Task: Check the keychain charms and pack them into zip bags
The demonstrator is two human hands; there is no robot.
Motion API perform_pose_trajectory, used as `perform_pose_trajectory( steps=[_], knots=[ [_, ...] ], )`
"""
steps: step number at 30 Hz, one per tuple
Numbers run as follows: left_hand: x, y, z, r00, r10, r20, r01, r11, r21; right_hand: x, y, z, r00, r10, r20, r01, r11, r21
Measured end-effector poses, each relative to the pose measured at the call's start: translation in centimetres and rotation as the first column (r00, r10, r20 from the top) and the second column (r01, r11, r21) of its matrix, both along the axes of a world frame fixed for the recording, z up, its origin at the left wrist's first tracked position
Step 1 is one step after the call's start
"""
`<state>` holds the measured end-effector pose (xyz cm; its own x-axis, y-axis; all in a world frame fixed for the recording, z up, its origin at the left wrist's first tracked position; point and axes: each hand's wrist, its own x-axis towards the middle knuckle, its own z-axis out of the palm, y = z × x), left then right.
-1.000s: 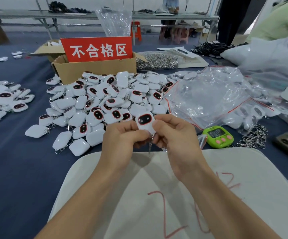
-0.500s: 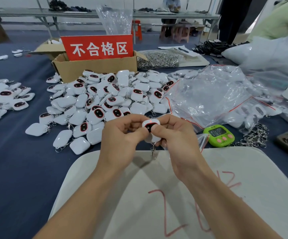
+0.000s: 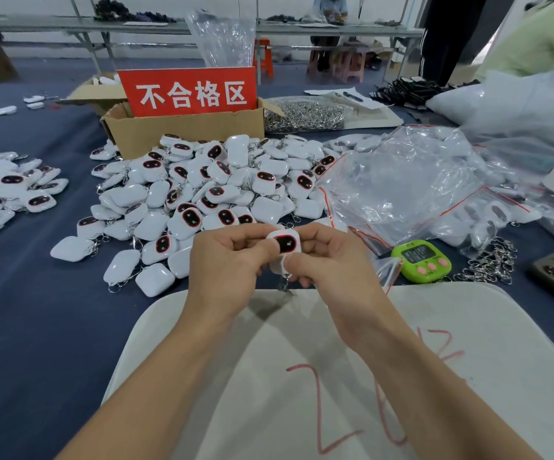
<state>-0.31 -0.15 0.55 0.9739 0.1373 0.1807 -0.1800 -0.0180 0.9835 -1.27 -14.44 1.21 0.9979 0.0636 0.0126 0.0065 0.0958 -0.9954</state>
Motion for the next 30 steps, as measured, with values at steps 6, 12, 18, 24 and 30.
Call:
perform_pose_trajectory(
  steps=[6, 12, 18, 24, 30],
  knots=[
    [-0.1, -0.5, 0.0, 1.000, -0.014, -0.014, 0.014, 1.000, -0.008, 0.1, 0.2, -0.1, 0.998, -0.063, 0.019, 0.063, 0.998, -0.024],
    [-0.3, -0.5, -0.1, 1.000, 0.010, 0.017, -0.011, 0.999, 0.040, 0.1, 0.4, -0.4, 0.988, -0.126, 0.090, 0.136, 0.983, -0.122],
    [-0.4, -0.6, -0.4, 0.995, 0.064, 0.079, -0.076, 0.983, 0.166, 0.1, -0.2, 0.1, 0.918, -0.292, 0.269, 0.345, 0.922, -0.178],
    [-1.3, -0.9, -1.1, 0.956, 0.111, 0.272, -0.225, 0.872, 0.435, -0.7, 0.1, 0.0, 0.817, -0.264, 0.512, 0.479, 0.806, -0.349],
    [-1.1, -0.9, -0.8, 0.976, 0.085, 0.200, -0.157, 0.913, 0.377, -0.7, -0.1, 0.0, 0.803, -0.231, 0.550, 0.491, 0.780, -0.389]
  ],
)
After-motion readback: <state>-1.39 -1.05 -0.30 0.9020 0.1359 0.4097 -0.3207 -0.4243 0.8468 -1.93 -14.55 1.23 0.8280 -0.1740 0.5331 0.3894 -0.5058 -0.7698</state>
